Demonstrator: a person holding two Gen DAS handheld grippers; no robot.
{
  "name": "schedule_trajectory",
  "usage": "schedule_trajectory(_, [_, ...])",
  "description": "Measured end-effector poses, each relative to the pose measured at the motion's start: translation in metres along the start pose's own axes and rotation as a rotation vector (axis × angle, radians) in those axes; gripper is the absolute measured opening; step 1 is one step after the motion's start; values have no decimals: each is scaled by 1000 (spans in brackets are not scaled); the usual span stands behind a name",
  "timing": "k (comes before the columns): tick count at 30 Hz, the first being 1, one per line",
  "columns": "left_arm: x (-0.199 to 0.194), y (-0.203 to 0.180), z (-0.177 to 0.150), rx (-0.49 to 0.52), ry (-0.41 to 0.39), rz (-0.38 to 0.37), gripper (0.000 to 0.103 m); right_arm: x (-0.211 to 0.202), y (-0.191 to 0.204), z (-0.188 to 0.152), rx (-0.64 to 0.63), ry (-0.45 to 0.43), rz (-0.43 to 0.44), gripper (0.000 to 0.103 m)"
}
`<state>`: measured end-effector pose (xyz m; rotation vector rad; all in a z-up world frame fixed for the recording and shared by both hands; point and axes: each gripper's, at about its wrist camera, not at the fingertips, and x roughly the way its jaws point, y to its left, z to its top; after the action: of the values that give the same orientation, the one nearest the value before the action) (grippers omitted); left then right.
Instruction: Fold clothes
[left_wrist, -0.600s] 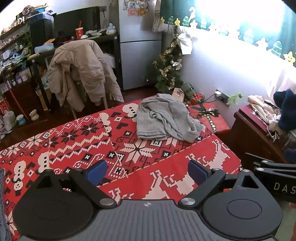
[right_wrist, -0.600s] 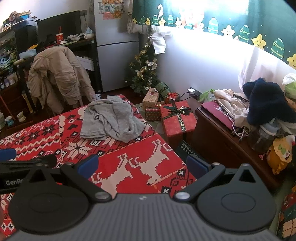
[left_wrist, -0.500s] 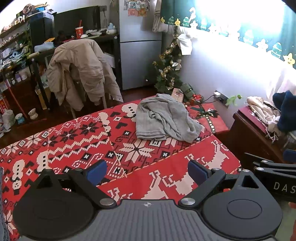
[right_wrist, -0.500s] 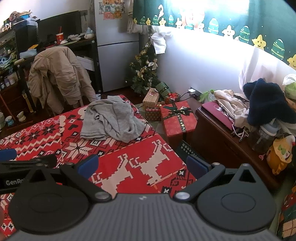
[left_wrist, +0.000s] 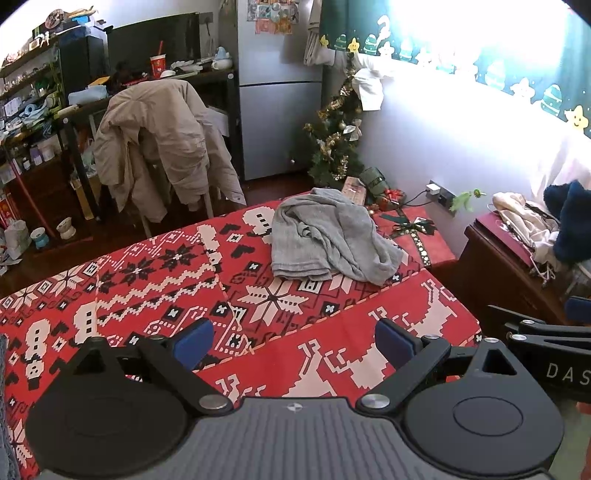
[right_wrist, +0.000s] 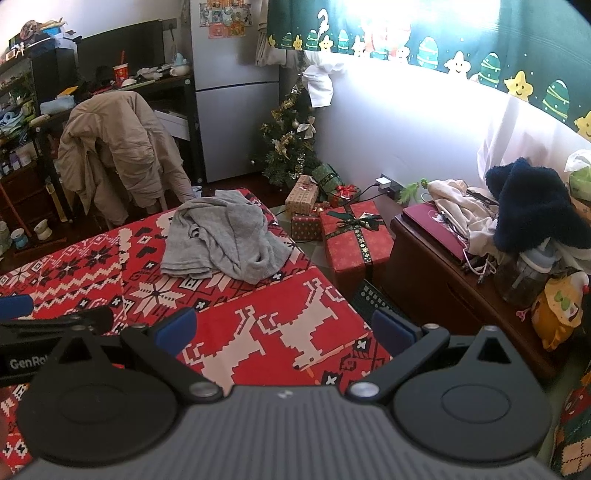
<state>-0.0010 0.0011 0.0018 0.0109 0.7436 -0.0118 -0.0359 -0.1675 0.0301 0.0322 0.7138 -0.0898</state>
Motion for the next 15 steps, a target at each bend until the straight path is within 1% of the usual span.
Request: schedule_trajectory(15, [0, 2, 0, -8, 5, -10, 95, 1, -3, 1, 2, 6, 9, 102])
